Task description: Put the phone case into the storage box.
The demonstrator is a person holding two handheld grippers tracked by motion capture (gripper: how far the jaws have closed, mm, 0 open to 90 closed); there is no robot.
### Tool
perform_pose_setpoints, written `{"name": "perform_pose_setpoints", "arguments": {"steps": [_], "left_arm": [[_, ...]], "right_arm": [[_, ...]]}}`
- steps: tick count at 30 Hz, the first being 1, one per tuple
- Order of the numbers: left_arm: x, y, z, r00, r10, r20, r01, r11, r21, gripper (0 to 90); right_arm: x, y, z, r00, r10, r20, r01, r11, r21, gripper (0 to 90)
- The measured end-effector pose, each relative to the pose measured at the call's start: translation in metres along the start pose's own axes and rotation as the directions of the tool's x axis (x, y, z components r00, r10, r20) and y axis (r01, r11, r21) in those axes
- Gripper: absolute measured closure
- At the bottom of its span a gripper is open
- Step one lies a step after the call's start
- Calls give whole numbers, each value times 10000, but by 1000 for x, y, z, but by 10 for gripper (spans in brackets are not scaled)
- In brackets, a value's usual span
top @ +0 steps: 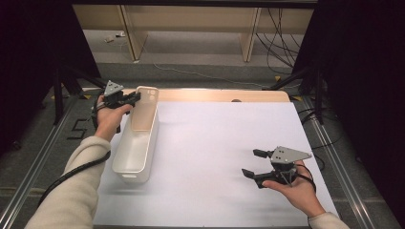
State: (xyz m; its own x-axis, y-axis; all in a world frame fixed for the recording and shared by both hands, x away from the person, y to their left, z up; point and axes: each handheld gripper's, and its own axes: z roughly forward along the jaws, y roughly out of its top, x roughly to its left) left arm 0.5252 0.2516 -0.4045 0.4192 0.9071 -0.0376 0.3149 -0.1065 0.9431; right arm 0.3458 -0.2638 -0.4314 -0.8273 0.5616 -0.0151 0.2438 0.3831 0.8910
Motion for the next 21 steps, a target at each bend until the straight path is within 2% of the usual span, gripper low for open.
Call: {"name": "perform_pose_setpoints", "arguments": {"steps": [21], "left_arm": [[3, -4, 0, 10000, -44, -78, 45, 9999, 107, 781]], "right_arm": [[0, 0, 1, 10000, 13, -29, -13, 10000, 29, 206]]}}
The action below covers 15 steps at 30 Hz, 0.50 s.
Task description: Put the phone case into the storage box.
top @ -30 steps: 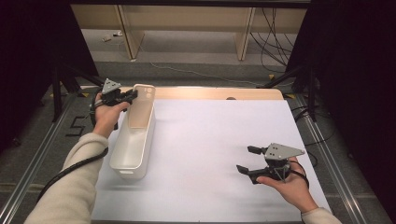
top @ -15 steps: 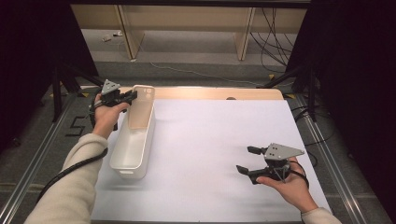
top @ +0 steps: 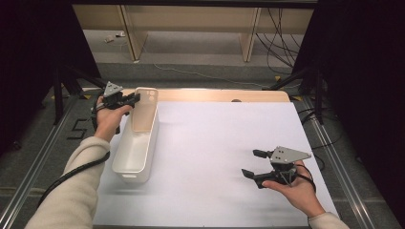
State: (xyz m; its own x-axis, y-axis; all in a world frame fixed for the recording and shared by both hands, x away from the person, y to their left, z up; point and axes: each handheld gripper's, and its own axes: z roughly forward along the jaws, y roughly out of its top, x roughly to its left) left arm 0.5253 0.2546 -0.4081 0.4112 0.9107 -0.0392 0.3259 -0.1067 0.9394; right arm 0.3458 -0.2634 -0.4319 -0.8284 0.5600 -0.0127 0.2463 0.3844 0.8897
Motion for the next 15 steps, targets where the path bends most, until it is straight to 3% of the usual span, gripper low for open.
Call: {"name": "perform_pose_setpoints", "arguments": {"steps": [15], "left_arm": [[1, -3, 1, 9999, 44, -137, -43, 9999, 125, 763]], "right_arm": [[0, 0, 0, 10000, -6, -23, 6, 10000, 49, 206]]}}
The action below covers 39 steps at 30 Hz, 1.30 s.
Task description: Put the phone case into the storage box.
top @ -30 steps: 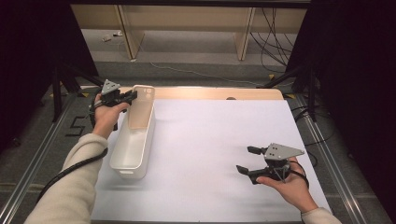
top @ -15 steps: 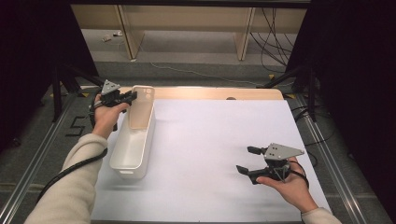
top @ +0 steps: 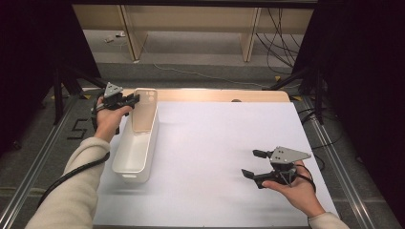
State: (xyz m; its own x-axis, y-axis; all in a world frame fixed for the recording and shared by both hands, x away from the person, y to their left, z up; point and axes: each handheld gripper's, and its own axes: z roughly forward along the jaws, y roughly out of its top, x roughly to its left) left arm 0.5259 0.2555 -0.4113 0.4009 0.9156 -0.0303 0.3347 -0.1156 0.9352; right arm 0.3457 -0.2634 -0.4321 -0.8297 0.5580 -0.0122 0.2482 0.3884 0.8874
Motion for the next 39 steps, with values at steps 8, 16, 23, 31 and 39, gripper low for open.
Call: {"name": "perform_pose_setpoints", "arguments": {"steps": [8, 16, 23, 31, 39], "left_arm": [[0, 0, 1, 9999, 98, -85, -98, 9999, 61, 756], [1, -2, 3, 9995, 179, -242, -175, 9997, 165, 739], [0, -1, 5, 9985, 403, -382, -392, 9988, 282, 728], [0, -1, 7, 9964, 648, -540, -623, 9970, 454, 710], [0, -1, 7, 9951, 824, -548, -789, 9948, 638, 684]], "right_arm": [[0, 0, 0, 10000, 1, -10, -1, 10000, 4, 206], [0, 0, 0, 10000, -13, -7, 13, 10000, -2, 206], [0, 0, 0, 10000, -1, -22, 1, 10000, 17, 206], [0, 0, 0, 10000, 8, -21, -8, 10000, 26, 206], [0, -1, 1, 10000, -3, -29, 3, 10000, 51, 206]]}}
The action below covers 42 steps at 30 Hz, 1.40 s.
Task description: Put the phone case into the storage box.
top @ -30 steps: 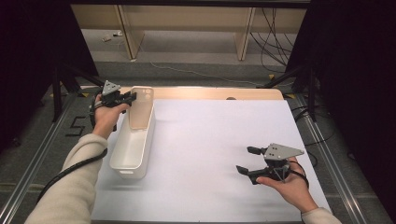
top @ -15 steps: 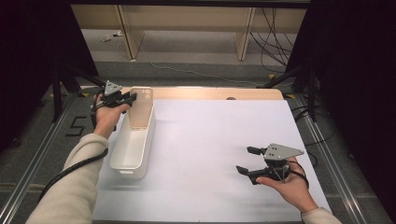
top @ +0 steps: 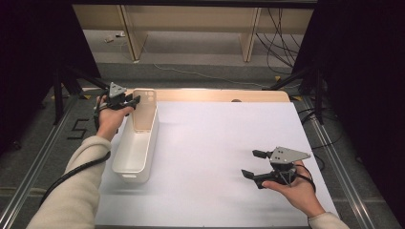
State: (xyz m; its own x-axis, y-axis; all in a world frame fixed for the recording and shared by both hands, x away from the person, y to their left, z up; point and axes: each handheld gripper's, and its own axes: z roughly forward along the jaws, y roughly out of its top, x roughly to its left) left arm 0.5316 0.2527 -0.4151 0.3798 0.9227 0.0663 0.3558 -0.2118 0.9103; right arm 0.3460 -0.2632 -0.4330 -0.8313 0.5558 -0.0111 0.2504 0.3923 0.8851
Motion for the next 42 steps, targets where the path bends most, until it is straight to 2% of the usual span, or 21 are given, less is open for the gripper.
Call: {"name": "perform_pose_setpoints", "arguments": {"steps": [5, 9, 15, 17, 20, 25, 29, 32, 35, 42], "left_arm": [[-2, 1, 0, 9999, -52, 157, 50, 9999, 113, 600], [-2, 4, -4, 10000, -86, 39, 86, 9999, 95, 554], [2, 10, -15, 10000, -47, -62, 47, 10000, 2, 550], [4, 10, -17, 9999, -24, -97, 24, 10000, -1, 563], [7, 8, -19, 9997, -133, -207, 133, 9999, 23, 630], [9, 4, -18, 9974, -525, -496, 535, 9984, 187, 804], [10, 3, -17, 9922, -835, -922, 865, 9958, 292, 890], [11, 3, -14, 9875, -1117, -1112, 1171, 9922, 433, 895], [11, 2, -10, 9866, -1156, -1155, 1221, 9912, 505, 895], [10, -2, -2, 9890, -1061, -1035, 1130, 9915, 638, 881]], "right_arm": [[0, 0, 0, 10000, -7, -13, 7, 10000, -2, 205], [0, 0, 0, 10000, 12, -11, -12, 10000, -8, 206], [0, 0, 0, 10000, 12, -10, -12, 10000, -22, 206], [0, 0, 0, 10000, 9, -7, -9, 10000, -22, 205], [0, 0, 1, 10000, 25, -19, -25, 10000, -5, 206], [0, 0, 1, 10000, 28, -12, -28, 10000, 14, 206], [0, 0, 1, 10000, 30, -43, -30, 10000, -7, 206], [0, 0, 1, 10000, 24, -46, -24, 10000, 5, 206], [0, 0, 1, 10000, 20, -32, -20, 10000, 8, 206], [0, 0, 0, 10000, 5, -25, -5, 10000, -9, 206]]}}
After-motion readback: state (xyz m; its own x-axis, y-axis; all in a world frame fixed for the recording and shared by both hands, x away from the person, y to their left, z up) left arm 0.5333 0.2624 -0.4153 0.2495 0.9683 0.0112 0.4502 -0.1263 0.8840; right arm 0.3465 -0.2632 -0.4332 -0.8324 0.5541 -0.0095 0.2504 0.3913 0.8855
